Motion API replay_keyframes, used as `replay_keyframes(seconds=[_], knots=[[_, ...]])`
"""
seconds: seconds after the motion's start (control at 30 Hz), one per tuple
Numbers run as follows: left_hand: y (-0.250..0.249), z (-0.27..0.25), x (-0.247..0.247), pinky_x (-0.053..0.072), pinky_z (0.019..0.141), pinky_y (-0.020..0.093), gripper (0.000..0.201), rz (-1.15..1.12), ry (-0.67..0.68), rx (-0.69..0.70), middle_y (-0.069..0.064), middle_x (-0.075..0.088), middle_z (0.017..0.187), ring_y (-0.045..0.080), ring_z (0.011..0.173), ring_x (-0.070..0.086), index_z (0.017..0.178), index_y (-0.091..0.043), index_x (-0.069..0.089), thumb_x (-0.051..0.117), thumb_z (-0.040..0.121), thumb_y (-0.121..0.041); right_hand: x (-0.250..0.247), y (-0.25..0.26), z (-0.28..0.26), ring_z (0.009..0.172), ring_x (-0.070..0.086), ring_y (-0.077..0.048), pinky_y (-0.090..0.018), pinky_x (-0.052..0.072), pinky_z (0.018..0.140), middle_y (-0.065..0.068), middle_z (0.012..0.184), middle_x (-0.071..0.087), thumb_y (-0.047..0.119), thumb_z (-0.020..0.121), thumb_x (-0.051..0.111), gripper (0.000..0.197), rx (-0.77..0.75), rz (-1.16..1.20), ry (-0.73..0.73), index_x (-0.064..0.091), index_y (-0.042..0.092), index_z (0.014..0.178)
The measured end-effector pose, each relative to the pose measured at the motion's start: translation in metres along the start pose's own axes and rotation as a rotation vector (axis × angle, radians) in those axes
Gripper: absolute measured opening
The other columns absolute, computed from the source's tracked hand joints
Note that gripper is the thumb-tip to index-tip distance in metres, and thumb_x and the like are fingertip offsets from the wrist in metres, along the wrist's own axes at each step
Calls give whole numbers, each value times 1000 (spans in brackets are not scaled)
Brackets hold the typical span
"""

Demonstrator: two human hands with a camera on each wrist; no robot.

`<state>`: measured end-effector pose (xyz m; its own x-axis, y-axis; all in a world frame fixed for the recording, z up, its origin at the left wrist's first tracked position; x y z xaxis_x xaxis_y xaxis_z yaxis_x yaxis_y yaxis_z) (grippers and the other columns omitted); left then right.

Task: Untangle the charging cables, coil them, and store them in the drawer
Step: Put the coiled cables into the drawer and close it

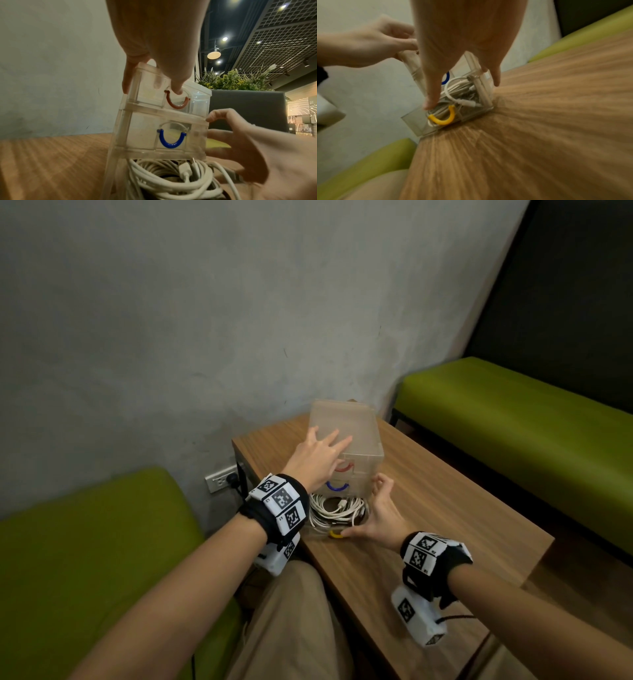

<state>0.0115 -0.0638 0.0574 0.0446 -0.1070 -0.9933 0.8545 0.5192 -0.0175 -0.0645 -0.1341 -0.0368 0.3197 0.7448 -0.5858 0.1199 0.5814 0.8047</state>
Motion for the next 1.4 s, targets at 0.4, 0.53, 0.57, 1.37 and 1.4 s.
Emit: replay_keyframes(seconds=[0.4, 0.53, 0.57, 1.37, 1.4], knots=[[-3, 3, -1, 41, 101, 48, 50, 0, 1, -31, 8, 27, 152, 44, 134, 21, 145, -24, 18, 33, 99, -29, -16, -16, 8, 107, 50, -14, -21, 42, 89, -4, 116, 48, 40, 41, 91, 95, 29, 14, -216, 29, 13, 109], [-2, 5, 1, 41, 101, 47, 50, 20, -16, -18, 8, 27, 151, 44, 133, 22, 145, -24, 17, 33, 99, -30, -26, -14, 14, 98, 53, -19, -34, 49, 80, -5, 107, 50, 42, 37, 91, 92, 40, -52, -296, 30, 15, 100], [-2, 4, 2, 42, 101, 47, 50, 22, -18, -19, 7, 27, 152, 43, 133, 22, 145, -24, 17, 34, 99, -30, -26, -15, 16, 98, 54, -19, -37, 50, 80, -4, 107, 50, 44, 37, 90, 92, 43, -65, -293, 29, 16, 100], [70, -34, 102, 37, 105, 35, 95, -859, 69, -480, 10, 46, 138, 25, 127, 42, 132, -9, 29, 82, 60, -42, -15, -29, 30, 116, 50, -23, -34, 43, 92, -9, 126, 52, 33, 57, 87, 80, 182, 15, -133, 37, 13, 117], [71, -33, 102, 38, 104, 35, 92, -869, 65, -484, 10, 46, 138, 26, 127, 43, 132, -10, 29, 81, 63, -42, -16, -29, 31, 116, 49, -23, -36, 43, 93, -9, 126, 52, 34, 56, 87, 83, 184, 22, -138, 37, 13, 118]])
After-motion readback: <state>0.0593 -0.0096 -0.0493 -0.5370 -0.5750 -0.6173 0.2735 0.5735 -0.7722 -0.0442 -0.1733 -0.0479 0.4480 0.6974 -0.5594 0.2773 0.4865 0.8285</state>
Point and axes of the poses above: each hand's wrist, its own z-axis towards the middle knuckle, its own x-axis out of the palm, y = z × x, the point moved 10 cm from there along z, towards the middle knuckle
